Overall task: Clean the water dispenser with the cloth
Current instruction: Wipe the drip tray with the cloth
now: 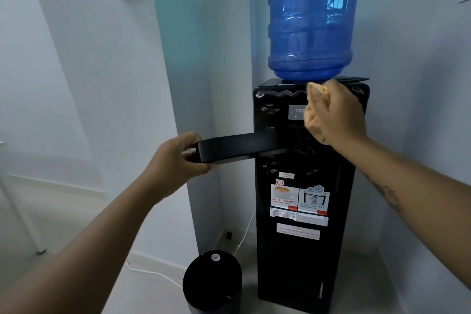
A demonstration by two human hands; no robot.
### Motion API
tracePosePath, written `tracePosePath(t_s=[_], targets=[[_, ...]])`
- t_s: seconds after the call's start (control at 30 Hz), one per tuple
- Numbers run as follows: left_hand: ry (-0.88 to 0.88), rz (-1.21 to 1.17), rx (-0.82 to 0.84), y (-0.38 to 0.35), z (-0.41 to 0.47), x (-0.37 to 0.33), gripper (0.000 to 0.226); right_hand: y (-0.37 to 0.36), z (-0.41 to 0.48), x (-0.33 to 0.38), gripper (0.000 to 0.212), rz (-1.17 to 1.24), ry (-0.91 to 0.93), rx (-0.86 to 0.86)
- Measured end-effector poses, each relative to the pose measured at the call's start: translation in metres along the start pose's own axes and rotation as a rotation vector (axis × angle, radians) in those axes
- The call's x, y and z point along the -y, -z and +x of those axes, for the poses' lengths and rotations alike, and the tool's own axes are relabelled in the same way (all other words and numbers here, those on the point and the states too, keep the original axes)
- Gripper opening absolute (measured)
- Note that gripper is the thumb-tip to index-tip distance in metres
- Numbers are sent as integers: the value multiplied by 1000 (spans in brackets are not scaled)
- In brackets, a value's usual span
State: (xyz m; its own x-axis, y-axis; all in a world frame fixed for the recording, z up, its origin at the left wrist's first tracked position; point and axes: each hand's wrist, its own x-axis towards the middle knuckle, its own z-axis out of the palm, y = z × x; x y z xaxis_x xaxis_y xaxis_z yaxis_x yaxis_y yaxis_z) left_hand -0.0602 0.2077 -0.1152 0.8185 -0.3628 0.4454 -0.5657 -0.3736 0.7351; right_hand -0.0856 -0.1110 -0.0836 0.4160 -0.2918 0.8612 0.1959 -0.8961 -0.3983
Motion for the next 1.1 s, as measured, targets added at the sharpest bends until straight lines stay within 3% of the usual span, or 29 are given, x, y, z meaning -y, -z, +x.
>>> tracePosePath(t_s=[0.13,0.2,0.27,0.37,0.53,0.6,0.73,0.8,0.87,0.97,1.03,1.1], targets=[[-33,-40,-11,-20,8,-10,26,-13,-26,82,13,269,382,74],[-80,-57,-7,-25,11,-17,24,-27,-41,98,19,194,666,188],[-112,-57,-26,-24,12,-21,27,-38,-44,89,29,30,825,198],[-107,-86,-79,-18,11,-22,28,-38,-40,63,40,-58,756,157],[-69,-70,-63,-22,11,-24,30,-36,-41,63,55,-114,360,135],[-78,-114,-41,-26,11,-23,27,-39,-46,76,49,-16,427,169],[-112,-123,-18,-28,6,-19,27,-43,-50,73,45,-22,802,258],[-87,-87,-21,-22,2,-12,27,-37,-44,45,37,10,730,245],[-69,-57,-8,-16,-1,-8,27,-25,-41,19,37,2,510,212],[-68,-65,2,-19,3,-13,27,-30,-47,31,34,-58,328,93],[-106,-76,-5,-27,7,-20,28,-39,-53,65,26,-73,409,53],[-157,-85,1,-31,9,-25,27,-40,-50,84,29,-68,591,125]])
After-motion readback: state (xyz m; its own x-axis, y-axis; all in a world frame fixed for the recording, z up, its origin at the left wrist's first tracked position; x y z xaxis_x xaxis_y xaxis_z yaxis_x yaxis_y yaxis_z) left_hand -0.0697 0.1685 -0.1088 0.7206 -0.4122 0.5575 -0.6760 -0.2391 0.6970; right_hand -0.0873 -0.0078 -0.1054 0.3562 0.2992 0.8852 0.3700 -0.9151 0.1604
